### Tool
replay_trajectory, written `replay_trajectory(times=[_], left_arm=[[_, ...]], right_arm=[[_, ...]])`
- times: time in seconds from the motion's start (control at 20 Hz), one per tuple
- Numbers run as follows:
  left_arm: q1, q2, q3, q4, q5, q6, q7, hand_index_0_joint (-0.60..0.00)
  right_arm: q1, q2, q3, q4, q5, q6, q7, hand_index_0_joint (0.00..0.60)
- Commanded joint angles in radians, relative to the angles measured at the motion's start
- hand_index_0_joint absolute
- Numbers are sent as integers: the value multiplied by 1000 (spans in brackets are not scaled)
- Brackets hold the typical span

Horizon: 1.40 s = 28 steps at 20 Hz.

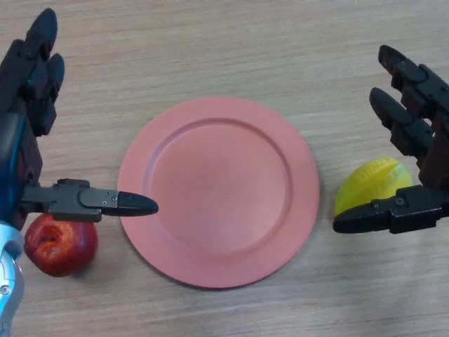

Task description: Pick up the yellow starfruit and place it on the plate

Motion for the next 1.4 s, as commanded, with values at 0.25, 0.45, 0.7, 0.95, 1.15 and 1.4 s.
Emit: replay_trajectory(times=[0.25, 0.45, 0.7, 0.95, 1.15, 1.4], left_arm=[[-36, 41, 80, -25, -45, -126, 0, 0], [-13, 43, 101, -14, -73, -168, 5, 0], [6, 43, 117, -36, -143, -136, -10, 0], [12, 35, 83, -41, -101, -120, -24, 0], [10, 29, 51, -40, -44, -152, -57, 0], [28, 16, 39, -87, -51, -144, -75, 0]], right_arm=[[-28, -20, -22, -52, -10, -127, 3, 0], [-44, -33, -30, -42, -36, -123, 21, 0], [-11, -61, -73, 31, -106, -251, 127, 0], [-40, -112, -115, 236, -252, -584, 202, 0], [-86, -165, -99, 449, -472, -937, 219, 0], [-166, -224, -87, 670, -752, -1113, 63, 0]])
